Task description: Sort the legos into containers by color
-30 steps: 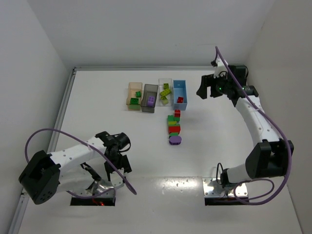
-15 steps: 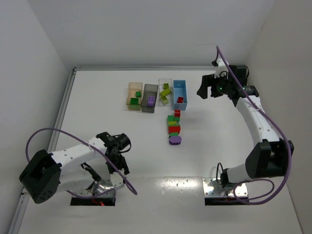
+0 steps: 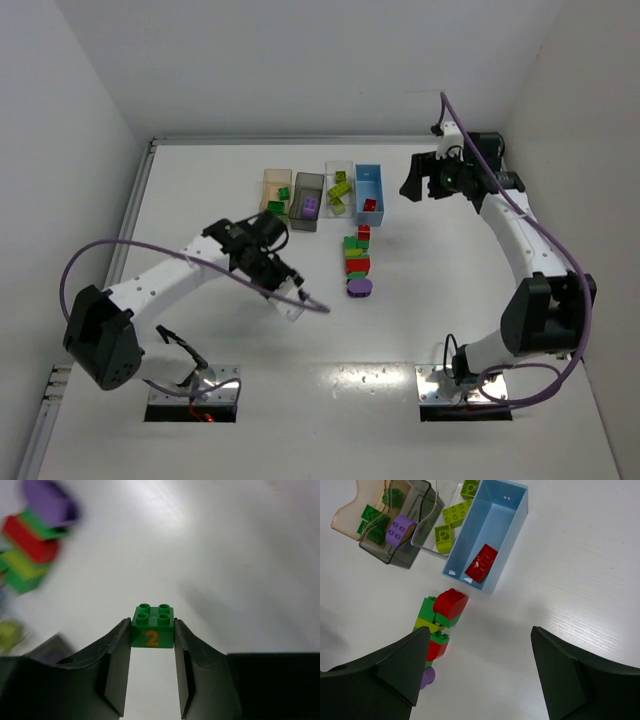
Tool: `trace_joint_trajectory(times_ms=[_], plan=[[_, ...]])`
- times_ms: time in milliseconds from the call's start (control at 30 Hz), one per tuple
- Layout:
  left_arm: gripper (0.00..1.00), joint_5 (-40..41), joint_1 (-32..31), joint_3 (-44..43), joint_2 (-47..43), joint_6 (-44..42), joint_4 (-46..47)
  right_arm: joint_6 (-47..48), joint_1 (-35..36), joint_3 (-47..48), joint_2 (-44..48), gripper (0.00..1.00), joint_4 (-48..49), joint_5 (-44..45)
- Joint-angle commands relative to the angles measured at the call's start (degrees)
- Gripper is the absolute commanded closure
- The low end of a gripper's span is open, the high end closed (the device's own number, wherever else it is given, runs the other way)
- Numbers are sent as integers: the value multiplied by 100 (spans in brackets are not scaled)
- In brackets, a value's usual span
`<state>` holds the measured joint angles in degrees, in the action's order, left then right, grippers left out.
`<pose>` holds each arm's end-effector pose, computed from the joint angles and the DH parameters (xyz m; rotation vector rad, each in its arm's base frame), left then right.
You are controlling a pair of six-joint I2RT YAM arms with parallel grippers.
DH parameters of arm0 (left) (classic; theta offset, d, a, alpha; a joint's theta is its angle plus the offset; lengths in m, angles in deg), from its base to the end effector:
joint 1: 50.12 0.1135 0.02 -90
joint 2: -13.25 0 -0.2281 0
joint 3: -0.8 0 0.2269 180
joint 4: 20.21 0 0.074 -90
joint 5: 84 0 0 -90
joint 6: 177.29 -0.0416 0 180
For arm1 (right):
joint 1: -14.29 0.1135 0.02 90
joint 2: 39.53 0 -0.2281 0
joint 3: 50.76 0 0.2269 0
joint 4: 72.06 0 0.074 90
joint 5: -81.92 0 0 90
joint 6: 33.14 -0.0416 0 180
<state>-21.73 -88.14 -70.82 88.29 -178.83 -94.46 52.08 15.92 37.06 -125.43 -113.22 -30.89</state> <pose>0.1545 -0.1454 0.2121 2.4712 1.0844 -0.4633 0.3169 0.0252 0.2776 -0.1521 2.2356 0.5084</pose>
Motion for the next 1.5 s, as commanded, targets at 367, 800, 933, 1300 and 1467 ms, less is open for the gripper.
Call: trace_joint_trajectory(times_ms=[367, 800, 933, 1300, 1467], plan=[[73, 364, 1840, -5537, 3726, 7017, 2007, -234, 22, 802, -532, 18, 297, -207], [73, 751, 2334, -6306, 5125, 7880, 1875, -111, 22, 802, -585, 18, 245, -312], [67, 961, 2334, -6306, 5275, 7828, 1813, -111, 22, 802, -637, 18, 245, -312], [59, 1111, 2607, -6192, 5389, 8047, 1813, -111, 22, 688, -638, 18, 245, -312], [21, 1322, 2607, -6060, 5389, 7995, 1813, -111, 22, 688, -585, 18, 245, -312]])
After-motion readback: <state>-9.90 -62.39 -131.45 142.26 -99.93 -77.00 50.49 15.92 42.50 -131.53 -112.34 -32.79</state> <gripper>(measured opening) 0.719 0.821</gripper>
